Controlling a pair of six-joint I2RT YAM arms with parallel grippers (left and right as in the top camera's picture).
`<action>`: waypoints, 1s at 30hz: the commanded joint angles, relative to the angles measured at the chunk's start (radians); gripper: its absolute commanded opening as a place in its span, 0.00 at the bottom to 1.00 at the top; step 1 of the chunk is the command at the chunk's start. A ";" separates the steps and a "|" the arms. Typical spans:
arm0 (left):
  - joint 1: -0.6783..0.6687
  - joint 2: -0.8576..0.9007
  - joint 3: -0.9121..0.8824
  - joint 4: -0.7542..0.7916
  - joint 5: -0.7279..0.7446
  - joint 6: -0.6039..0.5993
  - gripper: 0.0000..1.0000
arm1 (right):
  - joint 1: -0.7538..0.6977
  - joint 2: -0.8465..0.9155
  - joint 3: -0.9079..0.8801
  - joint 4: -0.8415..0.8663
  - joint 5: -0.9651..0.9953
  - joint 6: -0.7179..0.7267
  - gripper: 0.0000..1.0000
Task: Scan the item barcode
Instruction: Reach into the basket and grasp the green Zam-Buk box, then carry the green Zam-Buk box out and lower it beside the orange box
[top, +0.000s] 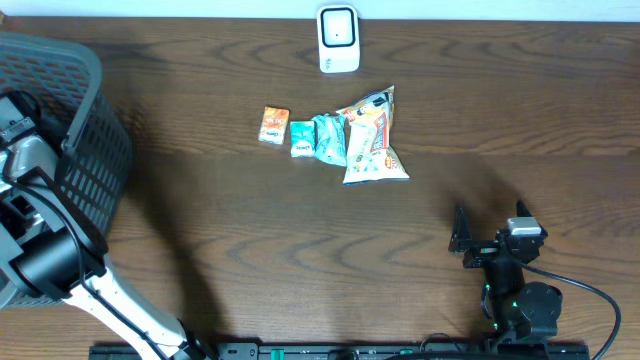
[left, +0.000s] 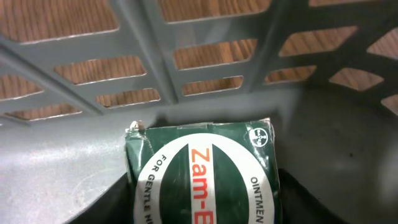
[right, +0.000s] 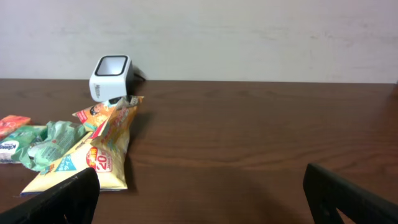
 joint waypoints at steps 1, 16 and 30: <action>-0.001 -0.011 -0.004 -0.027 -0.011 0.024 0.34 | -0.005 -0.005 -0.002 -0.003 0.000 0.011 0.99; -0.001 -0.457 -0.004 -0.140 -0.001 0.022 0.45 | -0.005 -0.005 -0.002 -0.003 0.000 0.011 0.99; -0.159 -0.873 -0.004 -0.130 0.755 -0.213 0.47 | -0.005 -0.005 -0.002 -0.003 0.000 0.011 0.99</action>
